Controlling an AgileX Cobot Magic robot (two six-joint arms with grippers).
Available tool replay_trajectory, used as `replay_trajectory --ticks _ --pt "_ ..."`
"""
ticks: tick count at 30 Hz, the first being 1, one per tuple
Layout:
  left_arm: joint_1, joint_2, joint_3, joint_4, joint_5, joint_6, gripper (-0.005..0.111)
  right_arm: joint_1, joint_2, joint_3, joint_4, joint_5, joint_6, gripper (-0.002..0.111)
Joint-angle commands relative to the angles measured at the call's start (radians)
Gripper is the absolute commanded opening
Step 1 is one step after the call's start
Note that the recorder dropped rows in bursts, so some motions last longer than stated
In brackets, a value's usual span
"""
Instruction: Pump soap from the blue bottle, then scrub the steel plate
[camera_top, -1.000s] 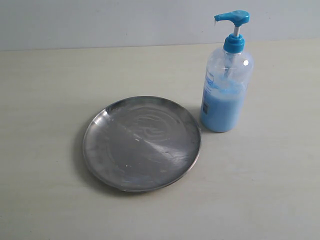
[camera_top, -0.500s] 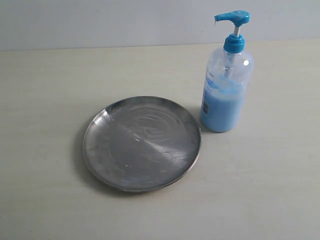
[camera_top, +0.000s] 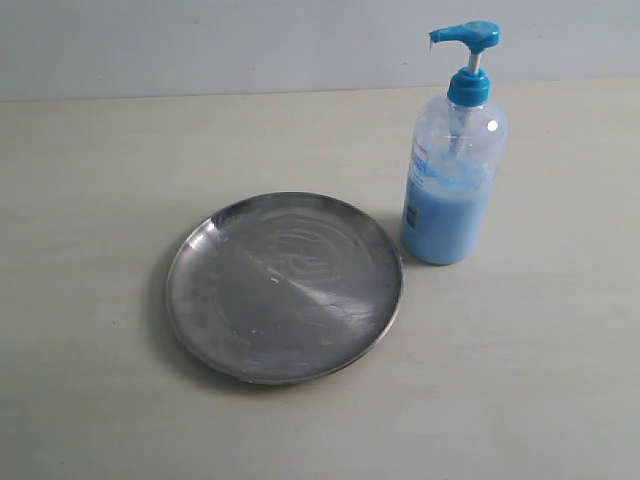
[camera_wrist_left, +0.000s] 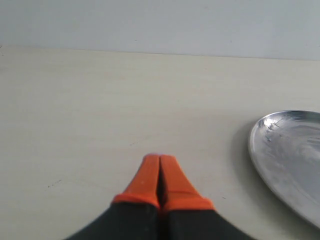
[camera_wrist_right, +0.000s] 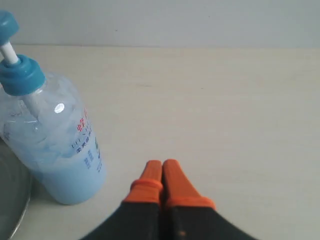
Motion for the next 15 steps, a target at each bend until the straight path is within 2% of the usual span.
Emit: replay_trajectory --ticks 1,6,15 --pt "0.002 -0.006 0.002 -0.002 -0.011 -0.006 0.000 0.055 0.065 0.003 0.055 -0.023 -0.081 0.000" --pt "0.002 -0.006 0.002 -0.002 -0.011 -0.006 0.000 0.142 0.179 0.003 0.039 -0.034 -0.095 0.000" --pt "0.002 -0.006 0.002 -0.002 -0.011 -0.006 0.000 0.218 0.375 -0.005 0.037 -0.072 -0.095 0.000"
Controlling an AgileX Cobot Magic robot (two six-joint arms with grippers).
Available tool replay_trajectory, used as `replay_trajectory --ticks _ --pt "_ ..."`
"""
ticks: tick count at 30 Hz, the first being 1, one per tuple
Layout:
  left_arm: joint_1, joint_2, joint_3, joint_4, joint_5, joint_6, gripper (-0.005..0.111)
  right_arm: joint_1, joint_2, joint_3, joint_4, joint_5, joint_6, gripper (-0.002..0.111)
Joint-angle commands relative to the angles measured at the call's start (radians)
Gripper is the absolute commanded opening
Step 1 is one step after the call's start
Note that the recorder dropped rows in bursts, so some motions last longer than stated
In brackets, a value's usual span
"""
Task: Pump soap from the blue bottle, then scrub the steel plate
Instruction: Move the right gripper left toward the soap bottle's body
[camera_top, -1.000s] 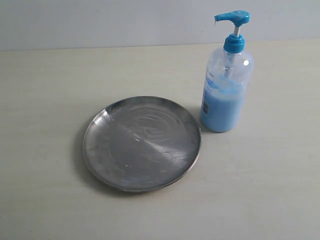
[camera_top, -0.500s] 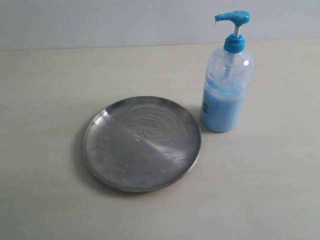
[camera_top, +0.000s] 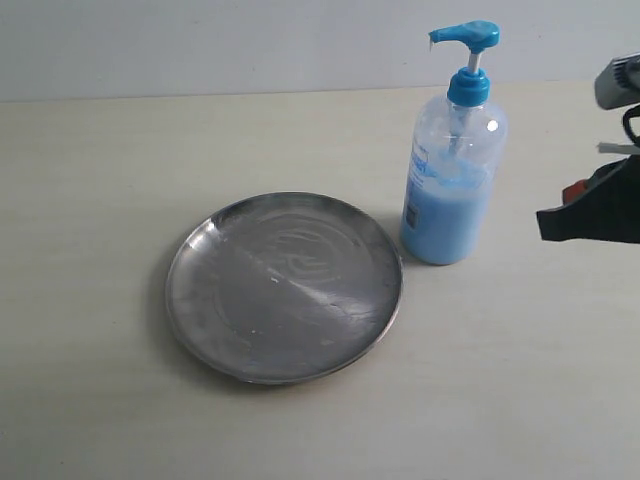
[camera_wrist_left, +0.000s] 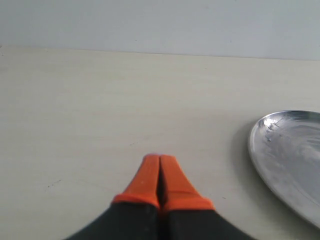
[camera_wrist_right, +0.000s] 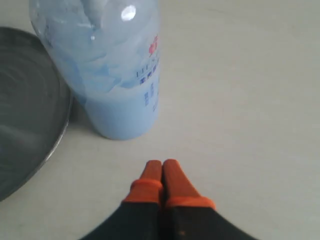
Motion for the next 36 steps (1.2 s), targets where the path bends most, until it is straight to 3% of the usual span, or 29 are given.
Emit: replay_trajectory --ticks 1,9,21,26,36 --pt "0.002 -0.006 0.002 -0.002 -0.011 -0.006 0.000 0.038 0.090 -0.005 -0.006 -0.052 -0.009 0.000" --pt "0.002 -0.006 0.002 -0.002 -0.011 -0.006 0.000 0.059 0.218 0.000 -0.001 -0.234 0.051 0.000" --pt "0.002 -0.006 0.002 -0.002 -0.011 -0.006 0.000 0.059 0.261 0.212 0.003 -0.788 0.098 0.000" --pt "0.002 -0.006 0.002 -0.002 -0.011 -0.006 0.000 0.059 0.317 0.298 -0.084 -1.075 0.179 0.000" --pt "0.002 -0.006 0.002 -0.002 -0.011 -0.006 0.000 0.059 0.524 0.330 -0.214 -1.407 0.157 0.000"
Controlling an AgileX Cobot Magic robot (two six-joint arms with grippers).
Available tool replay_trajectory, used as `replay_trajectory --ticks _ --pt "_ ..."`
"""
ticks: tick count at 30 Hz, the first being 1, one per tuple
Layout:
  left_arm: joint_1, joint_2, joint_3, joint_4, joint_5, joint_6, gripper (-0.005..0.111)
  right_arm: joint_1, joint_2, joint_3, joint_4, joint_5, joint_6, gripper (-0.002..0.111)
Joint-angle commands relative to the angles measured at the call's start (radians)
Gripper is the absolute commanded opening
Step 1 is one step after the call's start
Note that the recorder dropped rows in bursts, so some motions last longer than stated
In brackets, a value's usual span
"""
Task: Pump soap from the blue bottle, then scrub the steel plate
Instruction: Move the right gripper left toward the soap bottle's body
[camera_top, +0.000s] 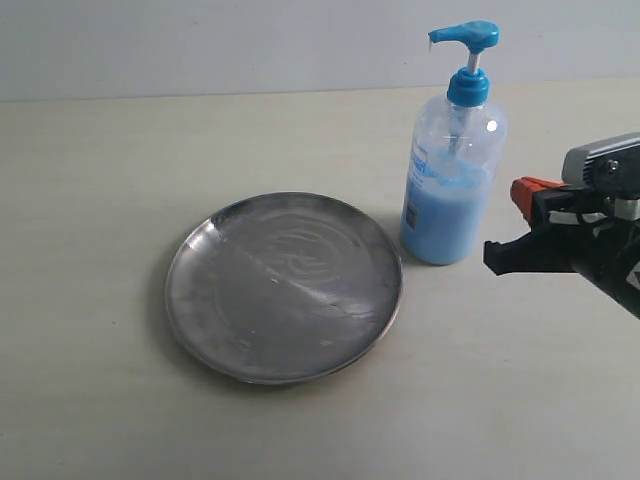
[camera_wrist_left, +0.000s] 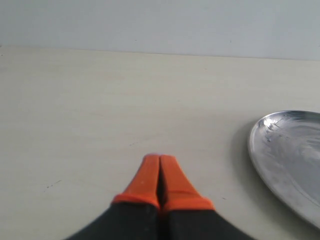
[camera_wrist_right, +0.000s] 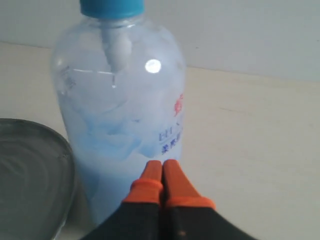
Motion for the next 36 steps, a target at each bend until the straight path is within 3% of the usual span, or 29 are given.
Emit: replay_trajectory --ticks 1,7,10,12,18,19,25,36 --pt "0.002 -0.006 0.002 -0.002 -0.011 -0.006 0.000 0.001 0.105 0.010 -0.067 -0.160 -0.008 0.000" --pt "0.002 -0.006 0.002 -0.002 -0.011 -0.006 0.000 0.001 0.178 0.007 -0.067 -0.218 0.011 0.001" --pt "0.002 -0.006 0.002 -0.002 -0.011 -0.006 0.000 0.001 0.178 0.007 -0.067 -0.218 0.011 0.012" --pt "0.002 -0.006 0.002 -0.002 -0.011 -0.006 0.000 0.001 0.178 0.007 -0.067 -0.218 0.011 0.026" --pt "0.002 -0.006 0.002 -0.002 -0.011 -0.006 0.000 0.001 0.178 0.005 -0.063 -0.218 0.011 0.100" --pt "0.002 -0.006 0.002 -0.002 -0.011 -0.006 0.000 0.001 0.178 -0.005 -0.063 -0.218 0.011 0.105" --pt "0.002 -0.006 0.002 -0.002 -0.011 -0.006 0.000 0.001 0.178 -0.123 -0.084 -0.049 0.011 0.105" --pt "0.002 -0.006 0.002 -0.002 -0.011 -0.006 0.000 0.001 0.178 -0.143 -0.108 -0.113 0.018 0.105"
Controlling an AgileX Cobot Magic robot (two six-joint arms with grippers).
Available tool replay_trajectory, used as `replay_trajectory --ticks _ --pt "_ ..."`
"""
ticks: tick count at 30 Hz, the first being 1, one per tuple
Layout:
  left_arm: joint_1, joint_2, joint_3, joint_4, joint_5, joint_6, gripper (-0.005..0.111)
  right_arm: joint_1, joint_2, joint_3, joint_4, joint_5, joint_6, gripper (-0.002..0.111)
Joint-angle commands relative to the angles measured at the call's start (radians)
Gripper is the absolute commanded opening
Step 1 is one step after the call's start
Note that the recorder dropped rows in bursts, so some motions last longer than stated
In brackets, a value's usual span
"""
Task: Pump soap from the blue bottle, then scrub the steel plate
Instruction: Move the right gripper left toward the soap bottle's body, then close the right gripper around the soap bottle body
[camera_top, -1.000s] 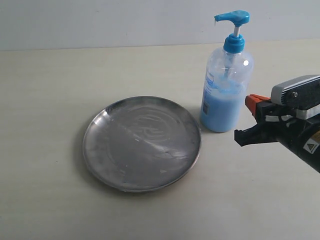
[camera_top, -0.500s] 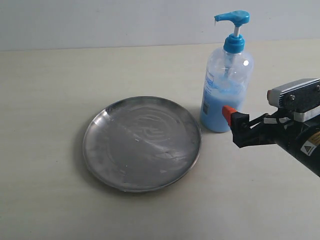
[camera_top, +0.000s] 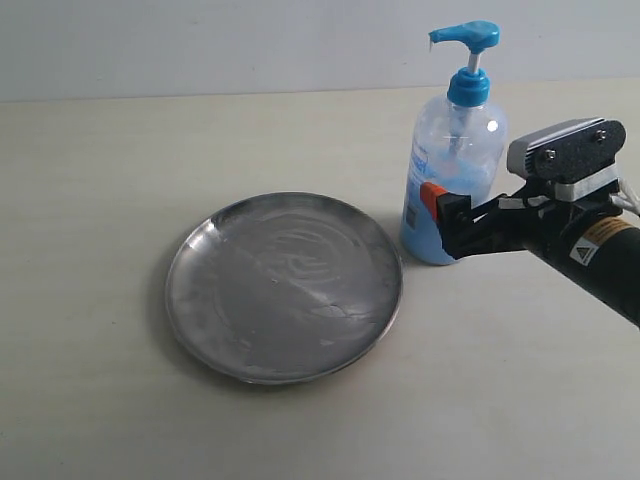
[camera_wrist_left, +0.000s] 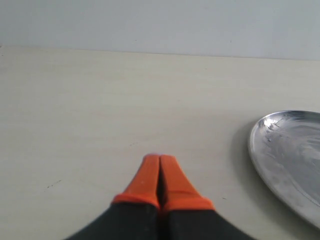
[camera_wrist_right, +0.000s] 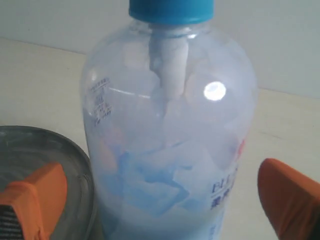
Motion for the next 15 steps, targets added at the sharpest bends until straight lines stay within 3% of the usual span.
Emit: replay_trajectory --ticks 1,15 --pt "0.002 -0.006 0.002 -0.002 -0.011 -0.006 0.000 0.001 0.002 -0.005 0.000 -0.054 0.008 0.105" --pt "0.002 -0.006 0.002 -0.002 -0.011 -0.006 0.000 0.001 0.071 -0.114 0.003 0.000 0.050 0.105"
